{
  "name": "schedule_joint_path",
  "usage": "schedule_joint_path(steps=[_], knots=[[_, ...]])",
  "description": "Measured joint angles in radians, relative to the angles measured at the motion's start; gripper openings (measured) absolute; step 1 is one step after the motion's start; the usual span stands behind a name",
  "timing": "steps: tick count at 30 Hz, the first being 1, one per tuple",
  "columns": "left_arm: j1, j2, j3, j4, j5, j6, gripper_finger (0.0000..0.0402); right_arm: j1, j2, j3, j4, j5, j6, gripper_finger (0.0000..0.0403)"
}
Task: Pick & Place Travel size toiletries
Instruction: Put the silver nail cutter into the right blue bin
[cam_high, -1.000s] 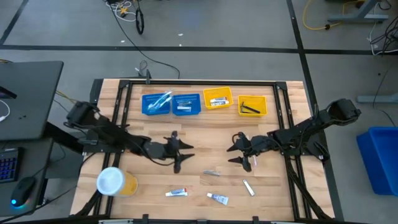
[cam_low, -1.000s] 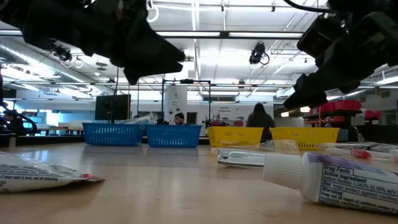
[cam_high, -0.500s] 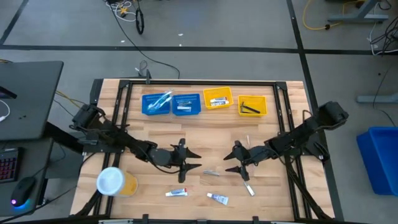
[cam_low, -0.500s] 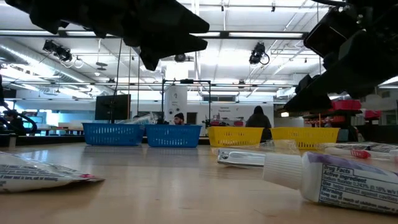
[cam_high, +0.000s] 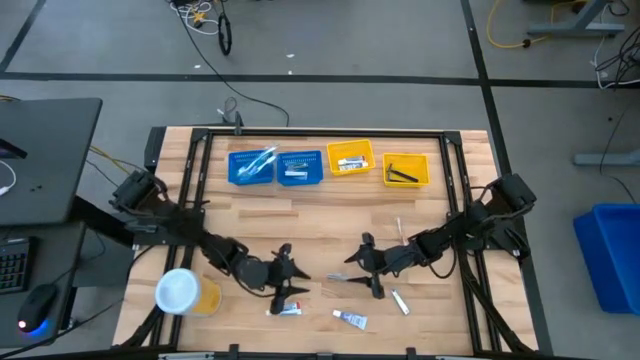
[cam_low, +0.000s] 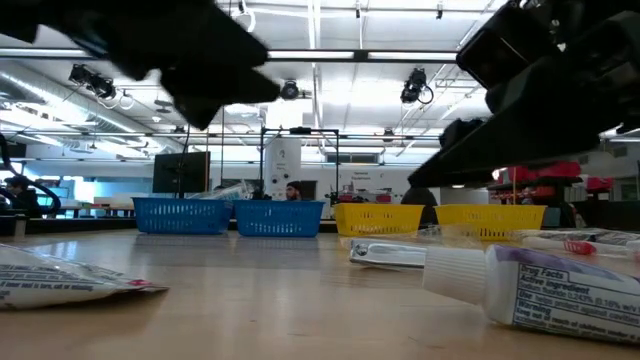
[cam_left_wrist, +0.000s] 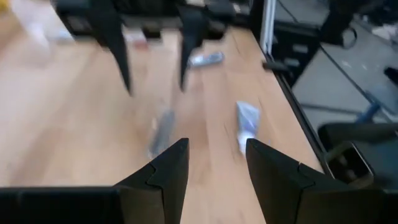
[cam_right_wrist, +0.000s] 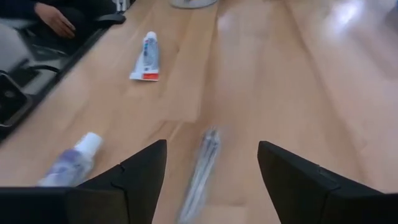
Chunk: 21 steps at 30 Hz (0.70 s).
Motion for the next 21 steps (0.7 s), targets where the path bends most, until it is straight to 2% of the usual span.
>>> schedule_joint_path(steps=[4,7,16,21], knots=[[-0.052,0.000,0.000,-0.036,-0.015,-0.046,0.0169,-0.005,0.000,0.006,0.007,0.026,-0.057,0.0268],[-0.076,0.000,0.000,-0.042,-0.045,-0.062,0.0169,-0.009,0.000,0.006,0.016,-0.004,-0.033,0.0267],[-0.116,0.000,0.000,-0.055,-0.048,-0.081,0.0169,-0.013,-0.001,0.006,0.007,-0.007,-0.029,0.0243],[-0.131,0.000,0.000,-0.103,-0.051,-0.101,0.0169,-0.010,-0.001,0.006,0.007,-0.043,0.020,0.0254]])
